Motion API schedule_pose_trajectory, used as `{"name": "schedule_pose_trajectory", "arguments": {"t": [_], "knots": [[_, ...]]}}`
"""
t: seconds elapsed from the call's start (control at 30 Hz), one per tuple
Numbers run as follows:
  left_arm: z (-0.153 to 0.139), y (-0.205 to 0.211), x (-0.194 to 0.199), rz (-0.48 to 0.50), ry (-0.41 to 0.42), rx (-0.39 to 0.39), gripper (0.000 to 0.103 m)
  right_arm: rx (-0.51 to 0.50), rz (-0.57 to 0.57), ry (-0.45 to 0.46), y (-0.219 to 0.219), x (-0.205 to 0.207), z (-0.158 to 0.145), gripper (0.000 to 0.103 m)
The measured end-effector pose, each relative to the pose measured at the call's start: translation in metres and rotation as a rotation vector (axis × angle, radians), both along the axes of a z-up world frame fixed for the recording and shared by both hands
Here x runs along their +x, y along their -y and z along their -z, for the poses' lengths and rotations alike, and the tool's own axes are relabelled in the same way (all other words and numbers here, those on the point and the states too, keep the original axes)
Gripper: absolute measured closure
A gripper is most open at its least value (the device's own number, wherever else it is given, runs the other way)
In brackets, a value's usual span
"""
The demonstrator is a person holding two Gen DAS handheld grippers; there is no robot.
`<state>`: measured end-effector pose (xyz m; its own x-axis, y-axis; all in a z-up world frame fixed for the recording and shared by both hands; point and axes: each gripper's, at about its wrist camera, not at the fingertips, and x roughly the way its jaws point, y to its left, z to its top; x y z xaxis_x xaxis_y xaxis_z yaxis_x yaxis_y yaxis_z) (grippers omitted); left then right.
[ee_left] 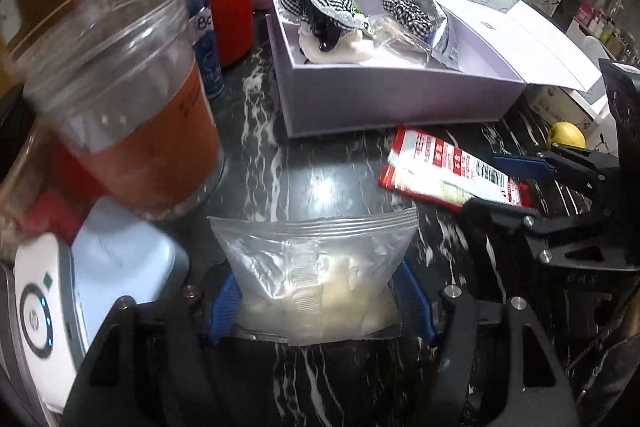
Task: Organize soft objects
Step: 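Grasp the clear zip bag with the left tool while the right grasps the red-and-white snack packet, then lift the zip bag with the left tool while the right lifts the snack packet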
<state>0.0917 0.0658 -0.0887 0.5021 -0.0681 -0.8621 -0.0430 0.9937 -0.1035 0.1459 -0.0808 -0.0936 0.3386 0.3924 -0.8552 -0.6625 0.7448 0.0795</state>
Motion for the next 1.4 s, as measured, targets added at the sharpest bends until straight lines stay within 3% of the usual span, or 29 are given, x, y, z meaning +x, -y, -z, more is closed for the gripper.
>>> {"name": "schedule_pose_trajectory", "arguments": {"t": [0.17, 0.2, 0.77, 0.87, 0.9, 0.93, 1.0, 1.23, 1.4], "knots": [[0.000, 0.001, -0.012, 0.003, -0.002, -0.012, 0.034, 0.031, 0.079, 0.007, 0.011, -0.015, -0.003, 0.058], [0.000, 0.002, -0.014, 0.009, -0.002, -0.013, 0.034, 0.032, 0.097, 0.015, 0.014, -0.019, -0.004, 0.067], [0.000, 0.027, -0.052, 0.093, 0.006, -0.045, 0.034, 0.034, 0.338, -0.023, 0.062, -0.105, -0.011, 0.066], [0.000, 0.030, -0.058, 0.106, 0.009, -0.036, 0.034, 0.033, 0.392, -0.027, 0.069, -0.119, -0.012, 0.063], [0.000, 0.030, -0.059, 0.109, 0.010, -0.029, 0.034, 0.038, 0.406, -0.028, 0.070, -0.124, -0.013, 0.056], [0.000, 0.030, -0.060, 0.111, 0.010, -0.027, 0.034, 0.043, 0.418, -0.026, 0.071, -0.127, -0.014, 0.041], [0.000, 0.030, -0.061, 0.112, 0.009, -0.029, 0.034, 0.053, 0.434, -0.015, 0.072, -0.131, -0.016, 0.028], [0.003, 0.028, -0.060, 0.105, 0.010, -0.041, 0.034, 0.055, 0.441, -0.050, 0.062, -0.118, -0.010, 0.018], [0.003, 0.030, -0.061, 0.106, 0.020, -0.027, 0.034, 0.040, 0.419, -0.039, 0.055, -0.113, -0.006, 0.017]]}}
